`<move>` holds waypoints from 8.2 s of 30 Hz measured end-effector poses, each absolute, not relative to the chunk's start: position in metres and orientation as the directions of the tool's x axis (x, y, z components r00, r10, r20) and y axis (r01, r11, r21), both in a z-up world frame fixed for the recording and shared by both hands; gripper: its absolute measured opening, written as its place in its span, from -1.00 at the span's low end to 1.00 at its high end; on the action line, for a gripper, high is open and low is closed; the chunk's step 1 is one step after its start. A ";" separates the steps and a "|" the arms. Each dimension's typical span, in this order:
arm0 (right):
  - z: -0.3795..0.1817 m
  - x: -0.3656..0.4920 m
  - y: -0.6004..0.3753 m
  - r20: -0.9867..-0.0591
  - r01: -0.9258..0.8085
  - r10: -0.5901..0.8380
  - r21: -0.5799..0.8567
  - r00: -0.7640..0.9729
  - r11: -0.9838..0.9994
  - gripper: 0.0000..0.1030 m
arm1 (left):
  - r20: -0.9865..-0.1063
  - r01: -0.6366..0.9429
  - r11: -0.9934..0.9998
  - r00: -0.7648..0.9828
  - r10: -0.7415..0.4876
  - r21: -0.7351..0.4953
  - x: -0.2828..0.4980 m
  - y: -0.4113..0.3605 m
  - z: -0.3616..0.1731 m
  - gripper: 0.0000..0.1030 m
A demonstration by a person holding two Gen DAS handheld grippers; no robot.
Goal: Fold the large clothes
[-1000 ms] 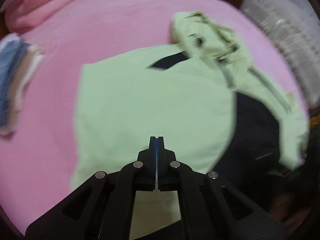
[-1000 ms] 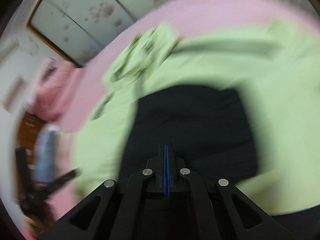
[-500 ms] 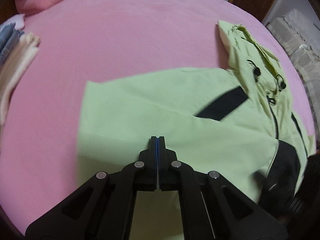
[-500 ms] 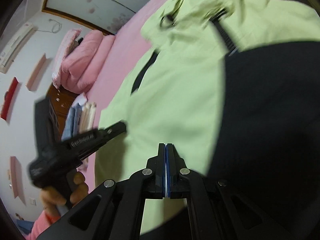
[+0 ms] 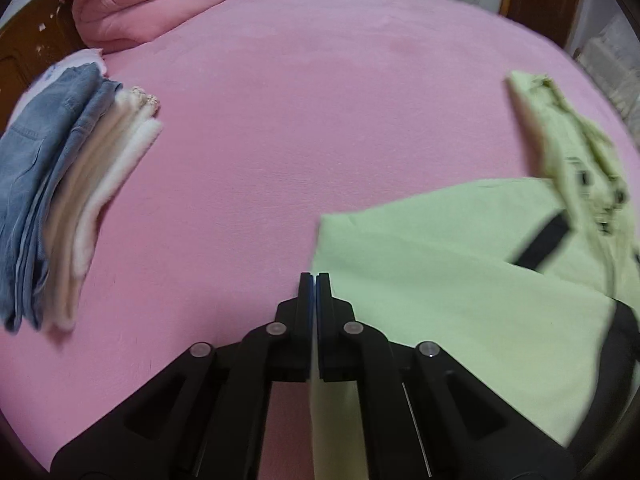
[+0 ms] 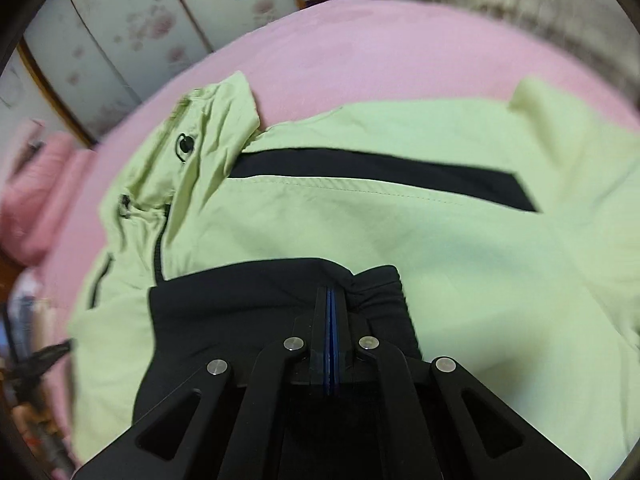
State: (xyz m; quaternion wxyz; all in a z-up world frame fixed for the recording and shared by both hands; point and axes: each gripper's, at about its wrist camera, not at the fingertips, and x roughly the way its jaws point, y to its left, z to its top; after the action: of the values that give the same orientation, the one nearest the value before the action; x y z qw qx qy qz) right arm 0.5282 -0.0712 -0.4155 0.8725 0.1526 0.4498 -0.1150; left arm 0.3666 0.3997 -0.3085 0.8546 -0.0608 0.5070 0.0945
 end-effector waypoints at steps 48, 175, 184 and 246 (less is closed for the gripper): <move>-0.433 0.458 -0.032 -0.862 0.451 0.007 0.272 0.507 0.850 0.20 | -0.965 -0.092 0.989 0.249 -0.088 -0.114 0.269 0.372 -0.349 -1.00; -0.233 0.370 -0.553 -0.487 0.337 -0.042 0.536 0.872 0.775 -0.94 | -0.995 0.105 0.994 0.094 0.017 0.027 0.216 -0.085 -0.214 0.62; -0.186 0.431 -0.376 -0.427 0.075 0.155 0.475 0.891 0.877 -0.98 | -0.987 -0.030 0.999 0.161 0.024 0.019 0.199 0.055 -0.192 0.62; -0.381 0.503 -0.257 -0.711 -0.048 0.338 0.395 0.617 0.917 -0.83 | -0.952 -0.097 0.969 0.235 -0.198 -0.225 0.241 0.132 -0.228 0.62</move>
State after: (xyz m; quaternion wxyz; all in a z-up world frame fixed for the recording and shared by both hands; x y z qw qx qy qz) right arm 0.5027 -0.2575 -0.3811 0.8826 0.1714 0.4238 0.1095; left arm 0.2409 0.1324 -0.2276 0.7766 -0.1194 0.6177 -0.0324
